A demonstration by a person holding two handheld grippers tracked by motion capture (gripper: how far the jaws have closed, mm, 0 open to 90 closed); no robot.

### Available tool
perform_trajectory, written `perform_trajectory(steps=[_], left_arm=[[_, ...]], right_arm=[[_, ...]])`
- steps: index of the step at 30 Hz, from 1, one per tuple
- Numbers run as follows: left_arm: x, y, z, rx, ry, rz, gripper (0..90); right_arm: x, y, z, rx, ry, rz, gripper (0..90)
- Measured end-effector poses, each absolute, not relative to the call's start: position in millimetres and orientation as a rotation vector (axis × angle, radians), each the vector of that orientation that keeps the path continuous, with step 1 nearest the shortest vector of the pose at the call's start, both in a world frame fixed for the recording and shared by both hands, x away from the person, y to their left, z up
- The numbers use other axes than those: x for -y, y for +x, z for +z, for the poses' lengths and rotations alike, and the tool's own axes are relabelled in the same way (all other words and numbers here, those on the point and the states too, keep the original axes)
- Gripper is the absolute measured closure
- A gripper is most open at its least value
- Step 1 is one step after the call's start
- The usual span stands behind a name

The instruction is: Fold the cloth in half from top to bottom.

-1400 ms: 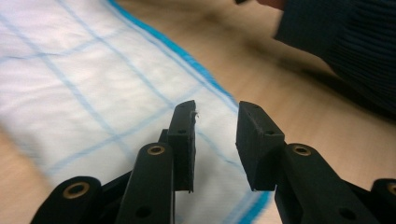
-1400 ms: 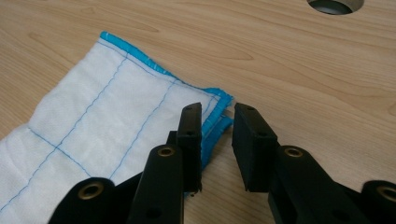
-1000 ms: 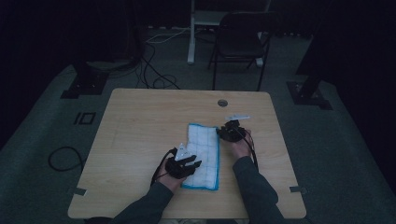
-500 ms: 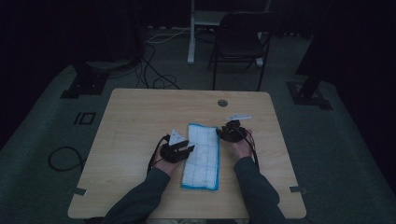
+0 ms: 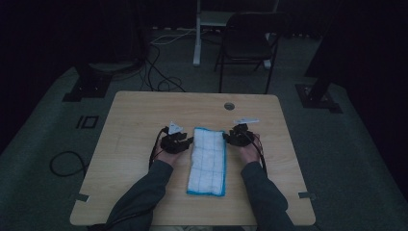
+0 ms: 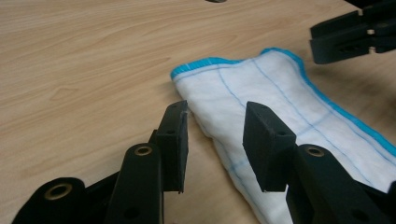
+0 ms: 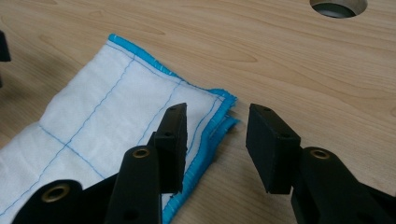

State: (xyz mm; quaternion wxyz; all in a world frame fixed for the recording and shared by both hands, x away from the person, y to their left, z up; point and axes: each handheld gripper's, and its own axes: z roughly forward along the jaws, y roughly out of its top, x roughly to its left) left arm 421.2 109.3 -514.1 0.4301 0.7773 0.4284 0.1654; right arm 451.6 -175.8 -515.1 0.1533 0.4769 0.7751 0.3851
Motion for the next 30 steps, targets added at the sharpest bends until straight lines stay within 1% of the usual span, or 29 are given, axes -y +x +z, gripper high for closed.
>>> perform_trajectory(steps=[8, 18, 22, 30], left_arm=[[-103.1, 441.8, -523.8, -1.124, 1.960, 0.406, 60.9], [-92.7, 462.3, -531.4, -1.188, 1.974, 0.358, 60.4], [-92.7, 468.5, -537.1, -1.232, 1.959, 0.324, 58.2], [-90.3, 474.2, -540.5, -1.233, 1.972, 0.333, 55.2]], right_arm=[[172.9, 455.2, -516.5, -2.220, 1.398, 1.114, 57.7], [175.1, 463.7, -520.2, -2.194, 1.485, 1.132, 55.8], [175.8, 470.2, -525.9, -2.188, 1.554, 1.134, 55.3], [166.7, 478.4, -533.8, -2.229, 1.608, 1.104, 53.4]])
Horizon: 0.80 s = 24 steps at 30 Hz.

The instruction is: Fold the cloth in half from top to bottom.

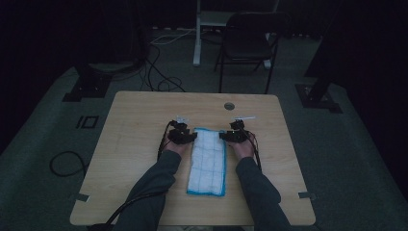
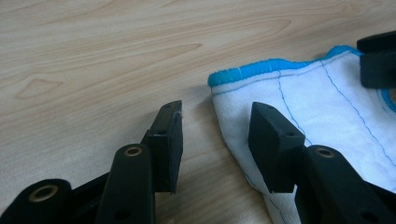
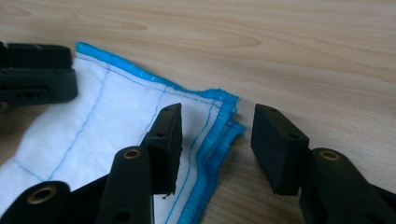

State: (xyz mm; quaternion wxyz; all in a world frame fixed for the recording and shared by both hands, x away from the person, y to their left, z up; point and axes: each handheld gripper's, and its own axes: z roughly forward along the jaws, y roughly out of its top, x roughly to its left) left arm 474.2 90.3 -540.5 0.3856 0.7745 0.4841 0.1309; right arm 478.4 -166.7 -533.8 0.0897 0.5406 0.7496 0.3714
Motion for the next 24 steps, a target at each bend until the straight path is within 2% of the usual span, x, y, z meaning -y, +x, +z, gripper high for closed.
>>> perform_trajectory(steps=[3, 5, 12, 13, 14, 15, 16, 19, 24], left_arm=[[-89.5, 477.6, -540.4, -1.226, 1.975, 0.325, 54.8], [-89.0, 479.8, -540.4, -1.219, 1.977, 0.314, 54.4], [-86.0, 484.8, -539.3, -1.235, 1.965, 0.252, 56.3], [-85.2, 485.2, -538.8, -1.235, 1.972, 0.236, 64.9], [-84.2, 485.5, -538.1, -1.235, 1.984, 0.217, 64.9], [-83.0, 485.5, -537.4, -1.235, 1.998, 0.215, 77.9], [-81.7, 485.3, -535.9, -1.233, 2.031, 0.230, 77.9], [-81.4, 485.2, -535.5, -1.243, 2.025, 0.223, 86.2], [-84.0, 486.4, -534.1, -1.236, 2.020, 0.223, 87.1]], right_arm=[[164.2, 479.3, -534.6, -2.225, 1.609, 1.104, 55.2], [160.6, 479.9, -534.7, -2.244, 1.573, 1.088, 62.4], [157.4, 479.7, -534.5, -2.273, 1.558, 1.079, 74.3], [157.2, 479.8, -534.8, -2.278, 1.548, 1.073, 79.6], [157.2, 479.8, -534.8, -2.278, 1.548, 1.073, 79.6], [156.8, 479.6, -534.7, -2.280, 1.537, 1.076, 83.4], [156.8, 479.6, -534.7, -2.280, 1.537, 1.076, 83.4], [154.0, 478.9, -533.0, -2.278, 1.495, 1.073, 85.1], [155.1, 478.9, -527.5, -2.272, 1.462, 1.109, 85.2]])
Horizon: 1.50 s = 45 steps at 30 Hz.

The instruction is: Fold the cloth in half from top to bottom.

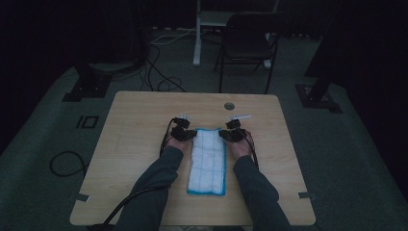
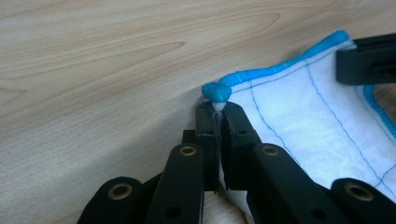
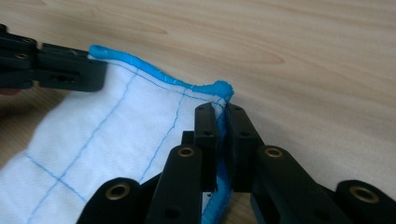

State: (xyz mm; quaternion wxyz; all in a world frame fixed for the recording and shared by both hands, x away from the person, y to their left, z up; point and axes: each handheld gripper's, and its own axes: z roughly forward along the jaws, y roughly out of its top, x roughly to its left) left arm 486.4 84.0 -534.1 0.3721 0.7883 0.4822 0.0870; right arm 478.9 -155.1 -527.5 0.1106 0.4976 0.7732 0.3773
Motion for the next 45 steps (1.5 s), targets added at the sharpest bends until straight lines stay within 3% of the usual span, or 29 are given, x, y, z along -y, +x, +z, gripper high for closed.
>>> perform_trajectory(steps=[45], left_arm=[[-91.9, 487.6, -479.6, -1.148, 1.887, 0.296, 87.4]], right_arm=[[157.4, 479.6, -481.5, -2.175, 1.336, 1.196, 85.3]])
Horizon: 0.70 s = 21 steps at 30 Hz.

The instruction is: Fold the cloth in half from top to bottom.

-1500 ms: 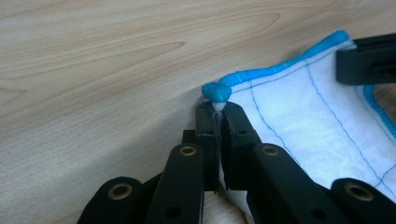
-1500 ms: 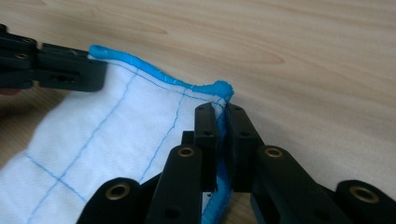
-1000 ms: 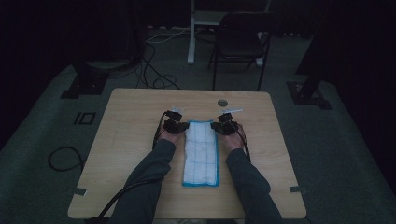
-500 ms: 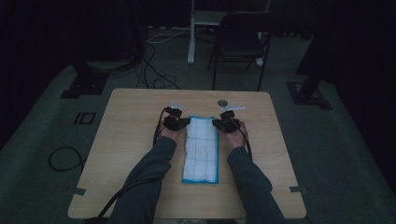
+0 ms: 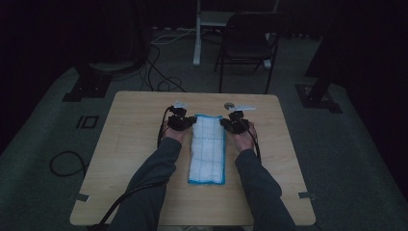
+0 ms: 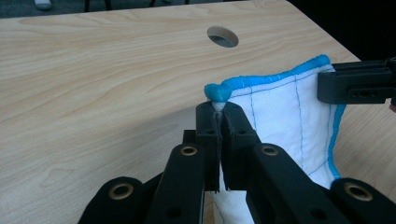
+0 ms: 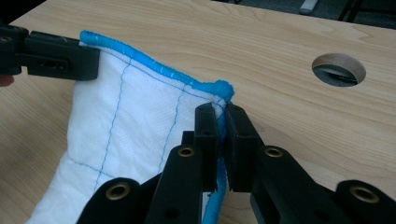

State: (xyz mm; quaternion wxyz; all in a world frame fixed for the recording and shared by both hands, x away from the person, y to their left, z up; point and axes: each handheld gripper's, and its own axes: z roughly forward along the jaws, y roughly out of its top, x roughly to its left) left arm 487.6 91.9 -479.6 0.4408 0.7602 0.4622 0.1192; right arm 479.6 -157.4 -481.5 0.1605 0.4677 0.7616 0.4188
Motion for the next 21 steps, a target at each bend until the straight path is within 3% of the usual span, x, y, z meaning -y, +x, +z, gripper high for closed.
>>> perform_trajectory(steps=[21], left_arm=[[-97.1, 454.6, -471.0, -1.082, 1.845, 0.307, 87.3]], right_arm=[[162.6, 445.2, -472.9, -2.164, 1.258, 1.258, 85.4]])
